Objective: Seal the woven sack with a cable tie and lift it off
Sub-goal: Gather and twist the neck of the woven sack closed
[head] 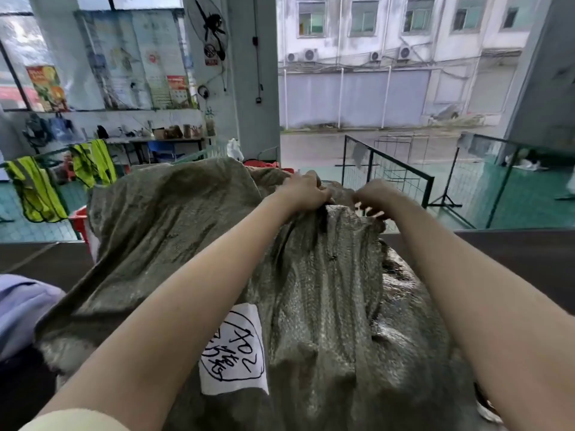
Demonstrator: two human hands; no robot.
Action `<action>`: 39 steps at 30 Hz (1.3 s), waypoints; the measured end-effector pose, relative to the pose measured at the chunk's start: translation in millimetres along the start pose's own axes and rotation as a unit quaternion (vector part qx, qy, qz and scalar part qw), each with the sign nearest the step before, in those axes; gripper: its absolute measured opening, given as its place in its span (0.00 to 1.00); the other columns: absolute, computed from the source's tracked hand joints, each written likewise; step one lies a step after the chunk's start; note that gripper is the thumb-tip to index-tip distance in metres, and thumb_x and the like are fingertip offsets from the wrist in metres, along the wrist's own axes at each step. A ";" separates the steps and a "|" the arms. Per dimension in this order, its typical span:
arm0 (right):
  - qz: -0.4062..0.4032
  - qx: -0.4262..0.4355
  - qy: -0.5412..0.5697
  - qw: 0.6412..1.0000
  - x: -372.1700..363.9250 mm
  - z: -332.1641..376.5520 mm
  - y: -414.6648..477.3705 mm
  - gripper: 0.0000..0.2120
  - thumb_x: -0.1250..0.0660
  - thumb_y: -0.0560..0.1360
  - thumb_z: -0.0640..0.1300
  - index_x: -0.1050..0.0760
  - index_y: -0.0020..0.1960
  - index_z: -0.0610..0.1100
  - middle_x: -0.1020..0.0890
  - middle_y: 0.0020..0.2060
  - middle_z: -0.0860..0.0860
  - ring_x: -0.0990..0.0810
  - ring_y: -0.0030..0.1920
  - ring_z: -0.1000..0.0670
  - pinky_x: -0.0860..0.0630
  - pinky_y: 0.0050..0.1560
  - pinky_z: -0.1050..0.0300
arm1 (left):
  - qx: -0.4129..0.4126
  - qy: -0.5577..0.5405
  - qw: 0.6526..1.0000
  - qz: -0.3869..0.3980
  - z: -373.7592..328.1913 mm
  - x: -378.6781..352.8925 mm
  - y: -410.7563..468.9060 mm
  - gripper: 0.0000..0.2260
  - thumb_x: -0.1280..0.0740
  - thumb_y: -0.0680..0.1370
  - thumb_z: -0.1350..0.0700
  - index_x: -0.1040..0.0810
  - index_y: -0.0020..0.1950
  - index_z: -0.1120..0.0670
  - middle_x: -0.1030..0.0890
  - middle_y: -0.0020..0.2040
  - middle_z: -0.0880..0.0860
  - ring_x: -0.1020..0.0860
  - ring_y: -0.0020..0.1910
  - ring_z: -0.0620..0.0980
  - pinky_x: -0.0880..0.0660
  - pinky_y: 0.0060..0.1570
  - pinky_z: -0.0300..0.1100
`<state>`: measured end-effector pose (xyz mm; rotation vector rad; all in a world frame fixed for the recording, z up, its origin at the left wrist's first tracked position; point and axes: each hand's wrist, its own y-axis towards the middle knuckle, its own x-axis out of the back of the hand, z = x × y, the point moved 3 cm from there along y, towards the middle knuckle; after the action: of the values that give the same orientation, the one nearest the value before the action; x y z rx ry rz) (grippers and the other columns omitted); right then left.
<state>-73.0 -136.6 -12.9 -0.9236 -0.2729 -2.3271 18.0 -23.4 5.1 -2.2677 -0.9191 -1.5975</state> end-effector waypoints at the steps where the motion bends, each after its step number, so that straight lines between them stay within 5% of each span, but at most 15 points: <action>1: 0.021 -0.011 -0.032 0.999 0.2 -4.0 -10.4 0.08 0.38 0.74 0.43 0.29 0.49 0.38 0.25 0.47 0.41 0.27 0.34 0.46 0.32 0.30 0.61 | -0.004 0.025 1.000 0.003 -3.1 -1.0 -0.9 0.23 0.41 0.77 0.47 0.33 0.68 0.58 0.30 0.67 0.63 0.32 0.66 0.62 0.33 0.67 0.52; 4: 0.137 -0.031 -0.066 0.988 0.7 -12.3 -41.0 0.18 0.48 0.81 0.48 0.34 0.66 0.39 0.26 0.56 0.48 0.24 0.54 0.42 0.32 0.29 0.63 | -0.018 0.045 0.999 0.001 -15.3 -5.1 -4.6 0.24 0.41 0.77 0.46 0.33 0.68 0.57 0.31 0.67 0.63 0.33 0.67 0.62 0.34 0.67 0.54; 6: 0.192 -0.023 -0.083 0.978 -2.6 -12.2 -56.6 0.22 0.53 0.83 0.48 0.38 0.70 0.36 0.25 0.48 0.53 0.24 0.44 0.49 0.32 0.22 0.69 | -0.024 0.053 0.998 0.018 -20.8 -10.3 -5.0 0.25 0.43 0.77 0.43 0.33 0.68 0.57 0.30 0.68 0.62 0.32 0.66 0.62 0.33 0.66 0.55; 8: 0.156 -0.054 -0.071 0.984 -0.3 -16.2 -49.9 0.17 0.46 0.81 0.48 0.30 0.62 0.37 0.20 0.51 0.47 0.29 0.34 0.52 0.32 0.24 0.62 | -0.015 0.060 0.997 0.036 -23.3 -10.4 -8.2 0.28 0.45 0.76 0.38 0.33 0.69 0.56 0.30 0.69 0.61 0.31 0.66 0.62 0.33 0.66 0.54; 10: 0.080 -0.047 -0.022 0.995 2.8 -18.5 -34.1 0.07 0.37 0.77 0.41 0.26 0.46 0.37 0.20 0.50 0.43 0.25 0.34 0.51 0.33 0.23 0.63 | -0.018 0.056 0.993 0.100 -28.1 -9.6 -18.0 0.31 0.46 0.77 0.36 0.37 0.72 0.56 0.34 0.73 0.60 0.34 0.70 0.60 0.37 0.69 0.51; 14: -0.036 0.002 0.226 0.973 14.8 -8.7 -14.3 0.10 0.29 0.68 0.33 0.19 0.49 0.36 0.19 0.33 0.47 0.24 0.34 0.51 0.22 0.35 0.60 | -0.009 0.057 0.969 0.240 -35.6 -10.8 -33.9 0.34 0.48 0.76 0.34 0.42 0.76 0.52 0.40 0.77 0.55 0.39 0.75 0.55 0.42 0.72 0.47; 17: -0.041 0.080 0.363 0.927 24.9 16.3 -19.5 0.11 0.32 0.69 0.29 0.21 0.36 0.45 0.21 0.18 0.56 0.25 0.30 0.53 0.25 0.30 0.67 | 0.001 -0.010 0.987 0.158 -35.3 -5.8 -28.2 0.31 0.43 0.75 0.35 0.34 0.72 0.51 0.30 0.72 0.55 0.31 0.69 0.55 0.35 0.66 0.44; 21: 0.021 0.164 0.450 0.878 32.8 49.2 -34.4 0.11 0.35 0.72 0.32 0.21 0.40 0.47 0.18 0.28 0.50 0.21 0.31 0.51 0.23 0.34 0.63 | 0.011 -0.071 0.996 -0.045 -25.6 10.8 -12.4 0.15 0.37 0.74 0.48 0.22 0.54 0.55 0.20 0.55 0.59 0.23 0.58 0.58 0.28 0.51 0.44; 24: 0.001 0.144 0.472 0.870 36.4 46.3 -36.1 0.04 0.34 0.68 0.39 0.21 0.39 0.46 0.18 0.29 0.49 0.20 0.28 0.52 0.25 0.30 0.64 | 0.043 -0.224 0.967 -0.109 -17.3 22.1 -5.2 0.11 0.40 0.75 0.56 0.21 0.49 0.59 0.21 0.49 0.61 0.23 0.50 0.57 0.31 0.46 0.43; 26: -0.030 0.123 0.441 0.889 37.6 32.2 -31.2 0.04 0.35 0.69 0.40 0.23 0.36 0.42 0.19 0.21 0.51 0.22 0.22 0.53 0.26 0.25 0.65 | 0.059 -0.350 0.925 -0.136 -14.5 26.3 -4.8 0.09 0.41 0.75 0.60 0.22 0.45 0.59 0.23 0.43 0.58 0.26 0.44 0.53 0.33 0.42 0.42; 28: -0.015 0.091 0.301 0.949 34.5 15.4 -24.4 0.10 0.38 0.73 0.44 0.24 0.37 0.41 0.20 0.19 0.52 0.22 0.26 0.51 0.26 0.31 0.62 | 0.075 -0.456 0.872 -0.161 -14.3 31.1 -7.4 0.08 0.41 0.76 0.61 0.25 0.39 0.57 0.25 0.37 0.54 0.27 0.39 0.52 0.34 0.35 0.42; 31: 0.170 0.042 0.118 0.978 17.0 2.4 -21.9 0.17 0.41 0.74 0.58 0.25 0.42 0.45 0.21 0.36 0.50 0.25 0.38 0.50 0.30 0.42 0.57 | 0.057 -0.575 0.802 -0.150 -22.0 40.2 -12.9 0.05 0.38 0.77 0.57 0.25 0.46 0.58 0.23 0.36 0.52 0.25 0.36 0.49 0.30 0.34 0.39; 33: 0.241 0.050 0.191 0.950 6.3 10.6 -22.9 0.21 0.40 0.71 0.63 0.23 0.48 0.47 0.21 0.46 0.48 0.24 0.48 0.48 0.30 0.55 0.53 | 0.035 -0.553 0.824 -0.120 -26.8 45.9 -15.3 0.09 0.36 0.76 0.52 0.24 0.49 0.57 0.21 0.38 0.51 0.22 0.36 0.48 0.27 0.34 0.38; 36: 0.215 0.127 0.394 0.884 5.1 40.9 -23.7 0.18 0.36 0.69 0.57 0.20 0.50 0.47 0.19 0.49 0.46 0.24 0.54 0.44 0.34 0.67 0.46 | 0.035 -0.464 0.884 -0.045 -23.1 46.9 -15.5 0.24 0.35 0.72 0.42 0.24 0.59 0.58 0.19 0.47 0.52 0.21 0.43 0.50 0.25 0.40 0.41; 39: 0.206 0.172 0.489 0.830 8.2 66.2 -32.6 0.14 0.42 0.75 0.47 0.21 0.45 0.41 0.16 0.35 0.47 0.18 0.40 0.47 0.23 0.49 0.54 | 0.081 -0.422 0.902 -0.024 -11.4 54.1 -18.7 0.38 0.35 0.64 0.32 0.27 0.65 0.55 0.21 0.60 0.53 0.21 0.55 0.53 0.25 0.51 0.45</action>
<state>-61.1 -88.5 42.4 0.4071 -0.0371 -1.9444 9.5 5.0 55.4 -2.8282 -1.2160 -0.4415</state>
